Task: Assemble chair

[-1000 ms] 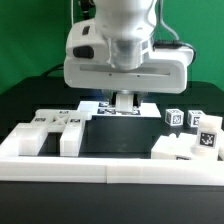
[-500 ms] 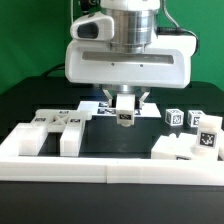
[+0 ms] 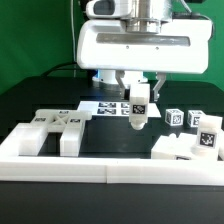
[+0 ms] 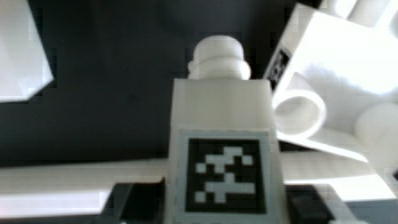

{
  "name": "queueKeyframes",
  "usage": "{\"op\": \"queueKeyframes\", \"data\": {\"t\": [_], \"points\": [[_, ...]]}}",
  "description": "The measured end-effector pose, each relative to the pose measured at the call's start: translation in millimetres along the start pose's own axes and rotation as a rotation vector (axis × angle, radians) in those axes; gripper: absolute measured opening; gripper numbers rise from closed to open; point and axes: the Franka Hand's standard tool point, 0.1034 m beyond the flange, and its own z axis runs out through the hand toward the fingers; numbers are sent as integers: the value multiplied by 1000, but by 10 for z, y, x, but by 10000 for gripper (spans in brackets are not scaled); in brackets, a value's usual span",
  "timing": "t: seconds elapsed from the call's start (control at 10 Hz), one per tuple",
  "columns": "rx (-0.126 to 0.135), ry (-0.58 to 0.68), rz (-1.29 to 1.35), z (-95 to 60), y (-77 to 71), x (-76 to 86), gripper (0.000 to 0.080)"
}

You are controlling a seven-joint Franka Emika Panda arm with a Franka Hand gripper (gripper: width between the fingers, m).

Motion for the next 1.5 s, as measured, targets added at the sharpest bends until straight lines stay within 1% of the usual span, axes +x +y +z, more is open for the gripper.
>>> {"op": "queueKeyframes", "data": {"t": [0.2,0.4,0.5,0.7,0.8,0.9,1.0,1.2,1.3,1.4,1.5], "points": [[-17,131,-7,10,44,6,291],[-26,197,-12,21,53,5,291],[-20,188,-12,12,6,22,291],[-7,201,-29,-12,-154,144,291],[-1,213,-39,31,-293,176,291],[0,217,-62,74,-398,182,291],[-5,236,-70,66,-359,186,291],[-6,239,-71,71,-358,185,291],[-13,321,-75,40,-340,229,291],[-23,409,-81,28,-316,216,291],[-26,393,-86,125,-319,111,291]]}}
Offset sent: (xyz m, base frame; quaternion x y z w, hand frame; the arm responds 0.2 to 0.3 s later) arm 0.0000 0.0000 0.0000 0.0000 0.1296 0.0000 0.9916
